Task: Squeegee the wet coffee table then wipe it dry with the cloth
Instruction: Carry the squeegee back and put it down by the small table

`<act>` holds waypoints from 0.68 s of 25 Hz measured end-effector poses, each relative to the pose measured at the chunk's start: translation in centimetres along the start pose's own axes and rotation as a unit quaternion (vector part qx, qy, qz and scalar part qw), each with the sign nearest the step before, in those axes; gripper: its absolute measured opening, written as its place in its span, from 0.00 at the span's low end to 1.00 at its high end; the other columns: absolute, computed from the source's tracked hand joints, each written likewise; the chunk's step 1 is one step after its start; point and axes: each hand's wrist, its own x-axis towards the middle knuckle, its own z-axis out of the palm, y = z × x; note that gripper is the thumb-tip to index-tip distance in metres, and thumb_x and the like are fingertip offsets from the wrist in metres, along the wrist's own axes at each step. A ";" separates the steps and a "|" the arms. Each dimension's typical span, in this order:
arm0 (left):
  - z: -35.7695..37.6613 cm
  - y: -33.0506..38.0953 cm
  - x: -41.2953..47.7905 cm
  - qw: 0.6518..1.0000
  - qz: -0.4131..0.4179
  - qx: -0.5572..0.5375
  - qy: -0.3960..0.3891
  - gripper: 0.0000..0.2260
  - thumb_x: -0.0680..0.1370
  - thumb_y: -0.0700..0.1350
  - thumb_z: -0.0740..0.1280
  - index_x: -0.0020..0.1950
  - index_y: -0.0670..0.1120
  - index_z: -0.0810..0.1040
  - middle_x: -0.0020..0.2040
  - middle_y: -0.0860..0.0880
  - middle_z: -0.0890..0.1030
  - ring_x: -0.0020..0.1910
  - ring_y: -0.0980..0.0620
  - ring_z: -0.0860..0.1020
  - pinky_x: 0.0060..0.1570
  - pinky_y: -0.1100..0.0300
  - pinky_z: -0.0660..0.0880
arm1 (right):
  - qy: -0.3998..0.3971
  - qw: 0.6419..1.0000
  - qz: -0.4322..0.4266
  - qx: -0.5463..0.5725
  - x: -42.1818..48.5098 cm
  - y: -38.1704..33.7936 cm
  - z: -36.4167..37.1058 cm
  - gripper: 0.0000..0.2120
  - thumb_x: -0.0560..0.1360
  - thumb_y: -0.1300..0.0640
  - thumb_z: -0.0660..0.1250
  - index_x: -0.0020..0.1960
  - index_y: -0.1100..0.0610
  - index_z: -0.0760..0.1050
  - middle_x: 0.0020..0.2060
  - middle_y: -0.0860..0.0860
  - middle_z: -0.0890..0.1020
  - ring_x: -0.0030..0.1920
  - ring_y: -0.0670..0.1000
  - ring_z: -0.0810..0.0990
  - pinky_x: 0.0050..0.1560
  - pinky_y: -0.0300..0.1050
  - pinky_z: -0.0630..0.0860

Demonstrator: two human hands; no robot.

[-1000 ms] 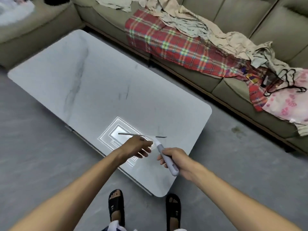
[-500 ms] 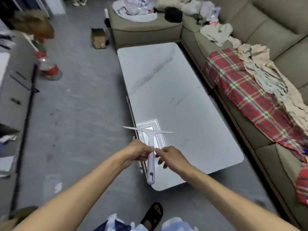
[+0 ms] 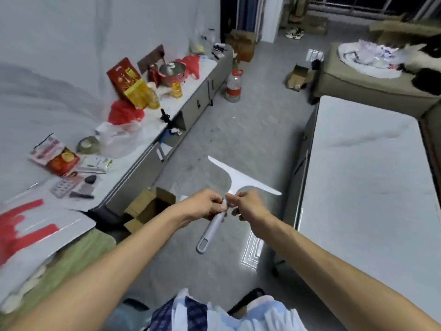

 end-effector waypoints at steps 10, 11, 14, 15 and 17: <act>-2.3 -17.3 -26.5 0.954 -0.135 -0.014 0.268 0.11 0.68 0.41 0.76 0.47 0.37 0.82 0.35 0.47 0.77 0.35 0.52 0.72 0.36 0.61 0.68 | -0.192 0.981 0.019 -0.031 -11.3 4.4 23.3 0.07 0.79 0.64 0.65 0.43 0.67 0.73 0.32 0.58 0.75 0.28 0.51 0.75 0.24 0.37 0.76; -1.4 -19.2 -28.3 0.949 -0.147 -0.017 0.276 0.11 0.69 0.40 0.75 0.47 0.36 0.82 0.36 0.46 0.77 0.36 0.51 0.72 0.38 0.59 0.67 | -0.209 0.977 0.026 -0.039 -12.4 5.9 24.8 0.06 0.78 0.64 0.65 0.46 0.67 0.73 0.32 0.59 0.75 0.29 0.52 0.75 0.25 0.37 0.77; 1.0 -23.3 -33.0 0.948 -0.192 0.021 0.252 0.10 0.70 0.42 0.74 0.39 0.38 0.76 0.35 0.45 0.73 0.33 0.51 0.69 0.35 0.59 0.63 | -0.246 0.967 0.045 -0.055 -15.8 9.7 28.4 0.05 0.78 0.64 0.65 0.46 0.66 0.74 0.32 0.58 0.76 0.26 0.50 0.77 0.27 0.38 0.79; 1.5 -24.1 -34.5 0.947 -0.198 0.035 0.249 0.11 0.70 0.44 0.74 0.36 0.42 0.73 0.34 0.46 0.72 0.32 0.51 0.68 0.34 0.59 0.62 | -0.261 0.962 0.047 -0.064 -16.9 10.5 29.6 0.06 0.79 0.64 0.65 0.44 0.65 0.74 0.32 0.57 0.77 0.26 0.50 0.77 0.28 0.39 0.79; 1.7 -25.5 -37.1 0.941 -0.209 0.047 0.264 0.15 0.70 0.48 0.74 0.34 0.46 0.70 0.34 0.46 0.72 0.33 0.50 0.68 0.35 0.58 0.62 | -0.285 0.955 0.047 -0.074 -18.3 11.4 32.0 0.08 0.79 0.64 0.64 0.41 0.64 0.73 0.31 0.57 0.77 0.25 0.49 0.78 0.28 0.40 0.79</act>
